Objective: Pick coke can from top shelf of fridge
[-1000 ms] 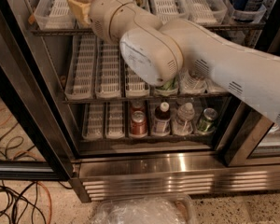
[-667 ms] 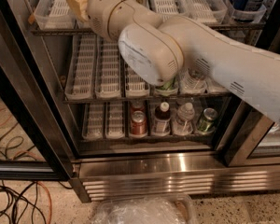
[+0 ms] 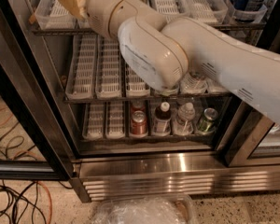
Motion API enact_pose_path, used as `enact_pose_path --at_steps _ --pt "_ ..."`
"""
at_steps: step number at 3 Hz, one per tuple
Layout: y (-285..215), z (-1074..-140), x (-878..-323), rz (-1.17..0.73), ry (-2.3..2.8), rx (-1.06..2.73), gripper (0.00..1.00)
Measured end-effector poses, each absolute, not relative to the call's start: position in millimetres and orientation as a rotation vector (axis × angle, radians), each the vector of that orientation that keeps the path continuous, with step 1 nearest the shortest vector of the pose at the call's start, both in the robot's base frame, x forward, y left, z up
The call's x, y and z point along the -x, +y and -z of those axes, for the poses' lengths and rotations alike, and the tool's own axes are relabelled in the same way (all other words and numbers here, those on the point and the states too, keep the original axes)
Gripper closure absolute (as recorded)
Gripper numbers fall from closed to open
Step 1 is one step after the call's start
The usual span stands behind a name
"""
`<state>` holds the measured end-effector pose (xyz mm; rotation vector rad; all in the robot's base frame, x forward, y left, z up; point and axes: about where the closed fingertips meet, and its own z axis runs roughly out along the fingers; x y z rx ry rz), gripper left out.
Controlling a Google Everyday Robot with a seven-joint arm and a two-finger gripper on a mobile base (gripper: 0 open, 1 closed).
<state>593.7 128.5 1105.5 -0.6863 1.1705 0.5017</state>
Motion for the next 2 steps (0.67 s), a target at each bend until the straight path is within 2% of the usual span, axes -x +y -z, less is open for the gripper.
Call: enact_pose_path --at_steps 2 --pt "125 -1094 -563 -0.501 1.173 0.719 1.0"
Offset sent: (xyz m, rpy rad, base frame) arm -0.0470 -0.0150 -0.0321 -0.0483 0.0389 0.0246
